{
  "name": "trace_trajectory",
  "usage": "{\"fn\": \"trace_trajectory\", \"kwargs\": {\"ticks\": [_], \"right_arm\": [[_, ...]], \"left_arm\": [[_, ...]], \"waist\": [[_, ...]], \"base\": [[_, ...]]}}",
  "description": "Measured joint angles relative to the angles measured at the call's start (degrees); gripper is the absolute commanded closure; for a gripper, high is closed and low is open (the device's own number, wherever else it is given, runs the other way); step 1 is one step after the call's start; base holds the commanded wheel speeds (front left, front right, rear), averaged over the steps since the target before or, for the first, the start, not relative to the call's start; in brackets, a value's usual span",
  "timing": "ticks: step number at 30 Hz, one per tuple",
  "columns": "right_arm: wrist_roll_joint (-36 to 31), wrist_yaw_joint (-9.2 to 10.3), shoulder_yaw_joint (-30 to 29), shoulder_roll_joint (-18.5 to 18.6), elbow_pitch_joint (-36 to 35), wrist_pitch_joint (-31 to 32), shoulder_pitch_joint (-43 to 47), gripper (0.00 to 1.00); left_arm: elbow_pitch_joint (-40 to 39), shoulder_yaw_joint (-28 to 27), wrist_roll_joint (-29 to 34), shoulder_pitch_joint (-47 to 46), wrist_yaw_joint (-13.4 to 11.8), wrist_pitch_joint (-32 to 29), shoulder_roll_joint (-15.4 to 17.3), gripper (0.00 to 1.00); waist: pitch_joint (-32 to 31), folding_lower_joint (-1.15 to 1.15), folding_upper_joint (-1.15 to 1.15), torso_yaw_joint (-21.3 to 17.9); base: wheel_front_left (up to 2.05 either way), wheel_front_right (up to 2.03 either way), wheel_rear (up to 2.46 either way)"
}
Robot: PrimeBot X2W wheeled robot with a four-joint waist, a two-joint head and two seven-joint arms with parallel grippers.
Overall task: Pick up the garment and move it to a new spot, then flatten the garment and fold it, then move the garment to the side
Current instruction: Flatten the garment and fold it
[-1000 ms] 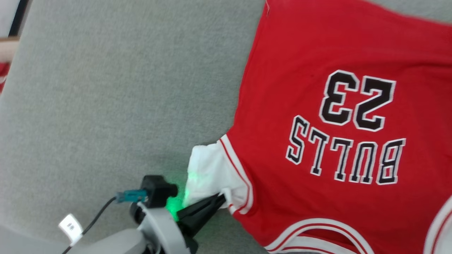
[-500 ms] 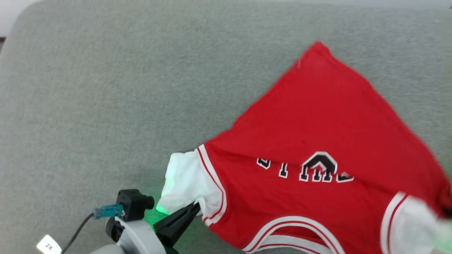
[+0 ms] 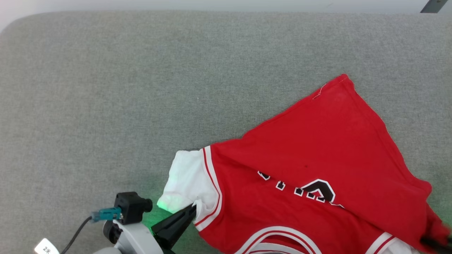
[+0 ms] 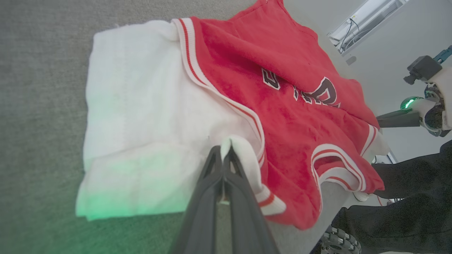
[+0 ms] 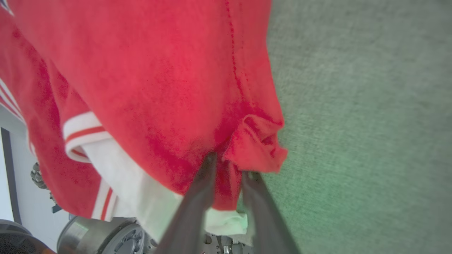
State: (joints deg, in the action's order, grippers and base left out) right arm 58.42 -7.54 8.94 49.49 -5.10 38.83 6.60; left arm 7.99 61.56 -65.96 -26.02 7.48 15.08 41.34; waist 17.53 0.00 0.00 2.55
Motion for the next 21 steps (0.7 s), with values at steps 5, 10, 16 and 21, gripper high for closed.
{"fn": "trace_trajectory", "kwargs": {"ticks": [5, 10, 16, 21], "right_arm": [[1.34, 0.01, -19.22, -0.74, -10.82, 6.84, 3.86, 0.0], [-2.71, 0.01, -25.38, -0.8, -15.61, 9.31, -1.64, 0.0], [-12.12, 0.01, -12.04, -3.26, -13.36, 7.95, -20.0, 0.0], [-17.16, 0.01, 1.41, -5.72, -2.71, 7.23, -36.41, 0.0]], "left_arm": [[0.03, 0.11, 0.53, 0.07, 0.0, -0.01, -1.24, 1.0], [0.19, 0.55, 1.16, -0.05, 0.0, -0.01, -2.92, 1.0], [0.68, 1.51, 1.59, -2.17, 0.0, -0.19, -4.58, 1.0], [0.66, 2.52, 1.96, -4.89, 0.0, -0.19, -6.06, 1.0]], "waist": [[-0.43, 0.0, 0.0, 1.07], [-0.68, 0.0, 0.0, 2.78], [0.16, 0.0, 0.0, 5.14], [2.77, 0.0, 0.0, 6.27]], "base": [[0.0, 0.0, 0.0], [0.0, 0.0, 0.0], [0.0, 0.0, 0.0], [0.0, 0.0, 0.0]]}}
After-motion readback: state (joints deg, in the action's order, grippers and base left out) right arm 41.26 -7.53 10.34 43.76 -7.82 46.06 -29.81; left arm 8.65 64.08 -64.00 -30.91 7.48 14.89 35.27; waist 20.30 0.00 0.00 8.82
